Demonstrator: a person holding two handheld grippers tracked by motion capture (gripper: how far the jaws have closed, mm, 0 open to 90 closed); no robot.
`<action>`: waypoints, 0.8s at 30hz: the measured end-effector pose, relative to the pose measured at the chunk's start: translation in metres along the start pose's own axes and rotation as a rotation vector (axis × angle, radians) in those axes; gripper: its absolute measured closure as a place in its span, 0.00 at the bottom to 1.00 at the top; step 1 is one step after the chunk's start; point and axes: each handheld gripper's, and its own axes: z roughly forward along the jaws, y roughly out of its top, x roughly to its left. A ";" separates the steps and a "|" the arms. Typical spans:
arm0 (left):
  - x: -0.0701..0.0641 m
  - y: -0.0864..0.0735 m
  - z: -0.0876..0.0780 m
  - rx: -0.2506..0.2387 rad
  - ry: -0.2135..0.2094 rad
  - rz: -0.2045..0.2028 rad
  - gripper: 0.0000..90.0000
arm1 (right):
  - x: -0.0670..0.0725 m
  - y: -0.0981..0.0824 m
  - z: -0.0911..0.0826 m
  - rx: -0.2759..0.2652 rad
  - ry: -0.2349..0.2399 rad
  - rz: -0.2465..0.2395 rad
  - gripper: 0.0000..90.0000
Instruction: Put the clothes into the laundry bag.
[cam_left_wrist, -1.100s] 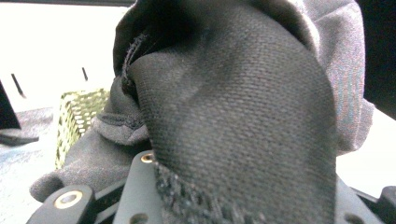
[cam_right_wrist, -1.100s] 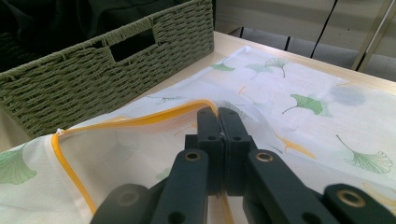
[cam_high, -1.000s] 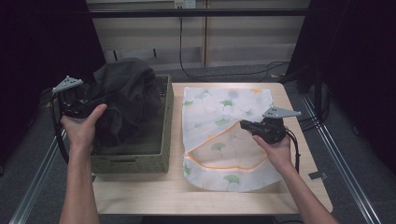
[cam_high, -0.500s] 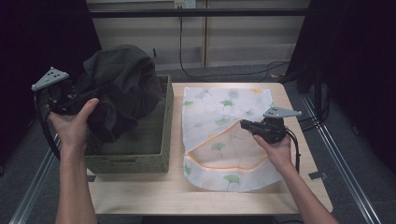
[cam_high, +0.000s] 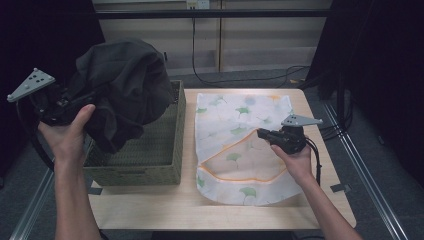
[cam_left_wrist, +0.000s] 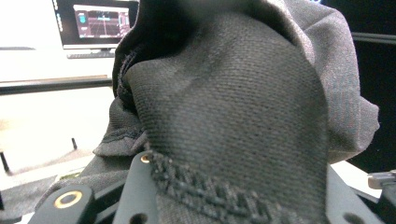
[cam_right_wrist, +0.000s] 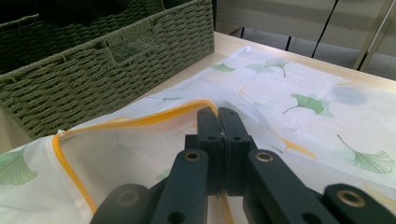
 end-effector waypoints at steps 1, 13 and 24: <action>-0.001 0.001 -0.002 -0.006 -0.004 0.002 0.70 | 0.000 0.000 0.000 0.001 0.000 -0.004 0.99; -0.026 0.021 -0.024 -0.088 -0.065 0.034 0.70 | 0.001 0.000 0.002 0.004 0.002 -0.005 0.99; -0.059 0.034 -0.037 -0.160 -0.151 0.083 0.70 | 0.003 0.007 -0.002 -0.025 0.011 -0.006 0.99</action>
